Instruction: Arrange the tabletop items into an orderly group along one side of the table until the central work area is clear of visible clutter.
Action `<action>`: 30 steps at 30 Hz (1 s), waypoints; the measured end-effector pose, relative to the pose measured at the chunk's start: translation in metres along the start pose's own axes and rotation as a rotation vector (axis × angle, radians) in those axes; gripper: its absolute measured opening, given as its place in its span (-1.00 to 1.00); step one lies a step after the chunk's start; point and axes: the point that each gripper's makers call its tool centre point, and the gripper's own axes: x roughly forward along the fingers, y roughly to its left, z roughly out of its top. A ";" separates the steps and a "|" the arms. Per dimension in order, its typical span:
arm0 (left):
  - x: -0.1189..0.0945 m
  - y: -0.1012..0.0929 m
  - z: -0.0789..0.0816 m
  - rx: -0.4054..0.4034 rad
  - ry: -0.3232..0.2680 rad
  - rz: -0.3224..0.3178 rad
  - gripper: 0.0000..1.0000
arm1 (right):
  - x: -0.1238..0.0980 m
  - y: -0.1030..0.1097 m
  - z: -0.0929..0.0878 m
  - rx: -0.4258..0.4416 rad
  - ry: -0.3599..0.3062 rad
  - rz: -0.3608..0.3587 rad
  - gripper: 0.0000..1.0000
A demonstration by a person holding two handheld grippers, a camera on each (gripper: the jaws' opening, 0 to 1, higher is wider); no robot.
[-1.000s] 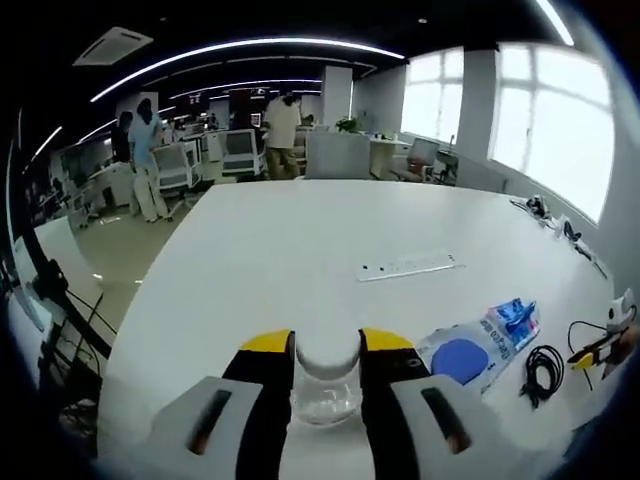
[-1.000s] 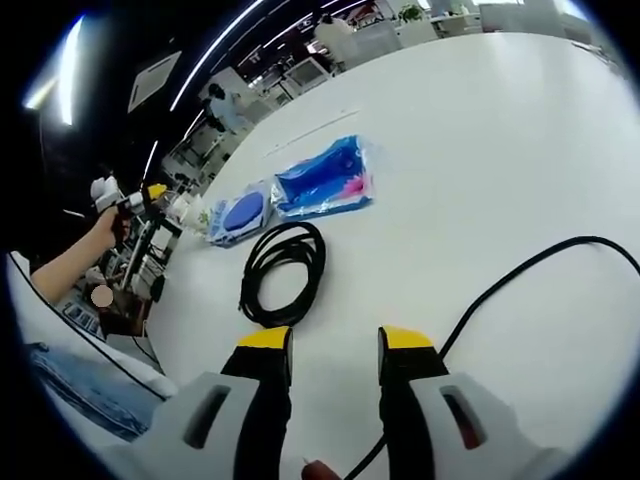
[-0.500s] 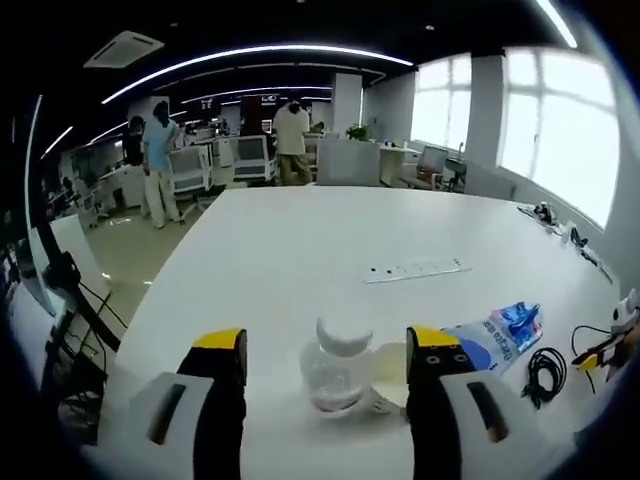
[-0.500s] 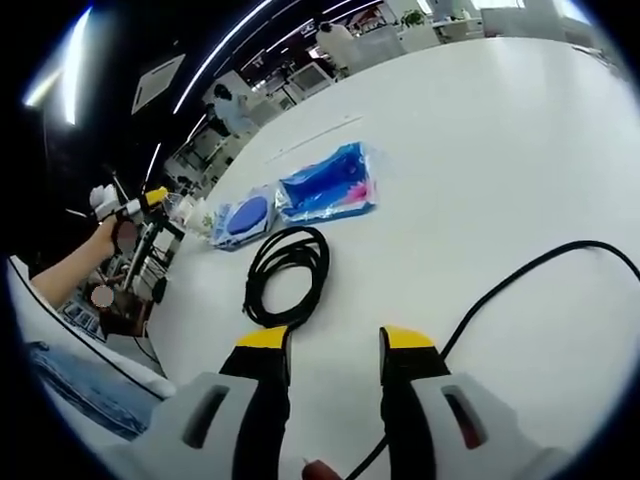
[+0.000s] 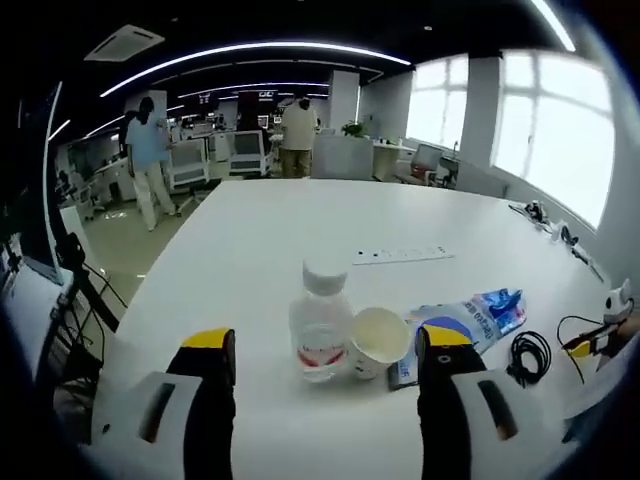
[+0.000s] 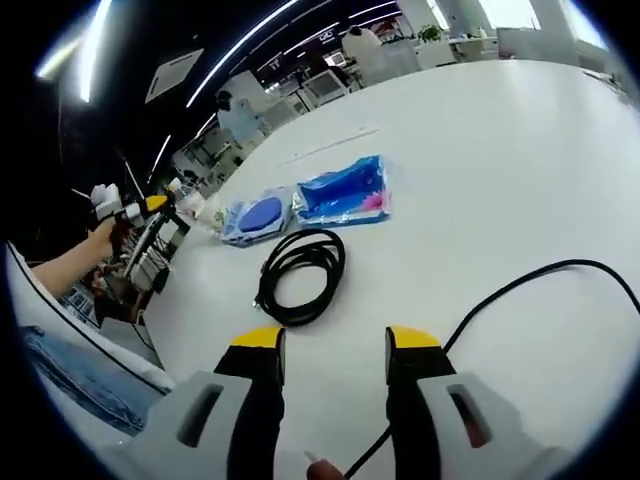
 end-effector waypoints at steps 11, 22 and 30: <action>-0.037 -0.010 -0.043 -0.009 0.029 -0.050 0.52 | -0.013 0.014 0.006 -0.191 -0.038 -0.021 0.05; -0.066 -0.029 -0.075 0.058 0.070 -0.113 0.65 | -0.023 0.037 0.018 -0.338 -0.037 0.012 0.37; -0.084 -0.036 -0.081 0.078 0.067 -0.135 0.73 | -0.034 0.044 0.032 -0.383 -0.021 0.028 0.51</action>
